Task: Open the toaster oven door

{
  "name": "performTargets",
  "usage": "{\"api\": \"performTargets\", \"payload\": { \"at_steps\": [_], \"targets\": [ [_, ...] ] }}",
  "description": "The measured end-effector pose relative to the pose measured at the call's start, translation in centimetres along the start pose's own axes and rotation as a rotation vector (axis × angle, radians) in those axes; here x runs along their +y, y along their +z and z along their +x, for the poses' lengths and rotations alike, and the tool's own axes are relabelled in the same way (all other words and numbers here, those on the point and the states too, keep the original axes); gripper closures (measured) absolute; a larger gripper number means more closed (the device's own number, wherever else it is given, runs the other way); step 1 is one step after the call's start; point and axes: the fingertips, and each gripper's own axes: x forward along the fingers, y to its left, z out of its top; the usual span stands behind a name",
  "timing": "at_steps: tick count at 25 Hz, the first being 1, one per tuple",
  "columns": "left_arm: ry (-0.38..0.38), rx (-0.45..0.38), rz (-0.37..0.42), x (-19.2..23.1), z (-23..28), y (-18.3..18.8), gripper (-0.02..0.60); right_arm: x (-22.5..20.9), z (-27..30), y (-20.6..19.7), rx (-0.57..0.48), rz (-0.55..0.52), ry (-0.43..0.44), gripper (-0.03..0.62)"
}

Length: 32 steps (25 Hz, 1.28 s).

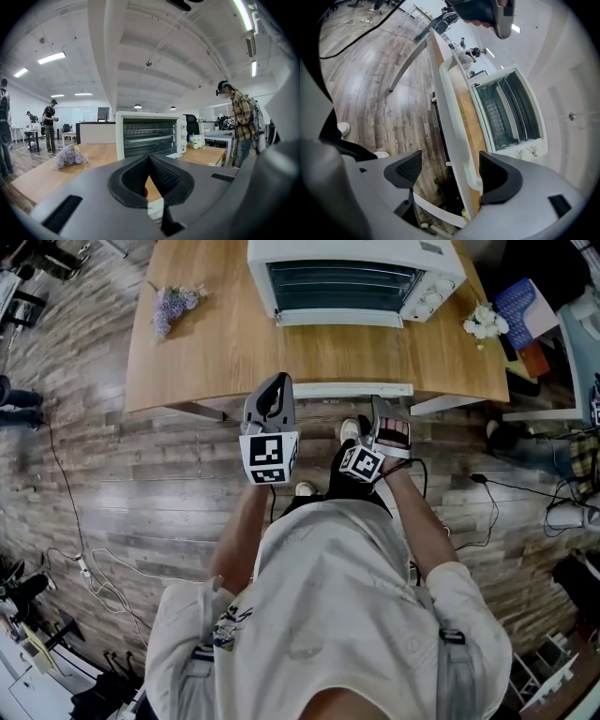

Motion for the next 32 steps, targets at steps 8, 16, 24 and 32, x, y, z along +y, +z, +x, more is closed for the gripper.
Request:
{"api": "performTargets", "payload": {
  "at_steps": [8, 16, 24, 32],
  "targets": [
    [-0.009, -0.006, 0.000, -0.3, 0.0, -0.1, 0.568, -0.1, -2.4, 0.3, -0.074, 0.195, 0.129, 0.200],
    [-0.019, -0.016, -0.002, -0.5, -0.3, -0.1, 0.568, -2.3, -5.6, 1.6, -0.166, 0.538, 0.264, 0.200],
    [-0.025, -0.017, -0.019, -0.7, -0.5, -0.7, 0.568, -4.3, -8.4, 2.2, -0.220, 0.786, 0.403, 0.200],
    [-0.026, -0.020, -0.020, -0.8, -1.5, -0.8, 0.568, -9.7, -10.2, 1.6, -0.308, 0.967, 0.336, 0.200]
  ]
}}
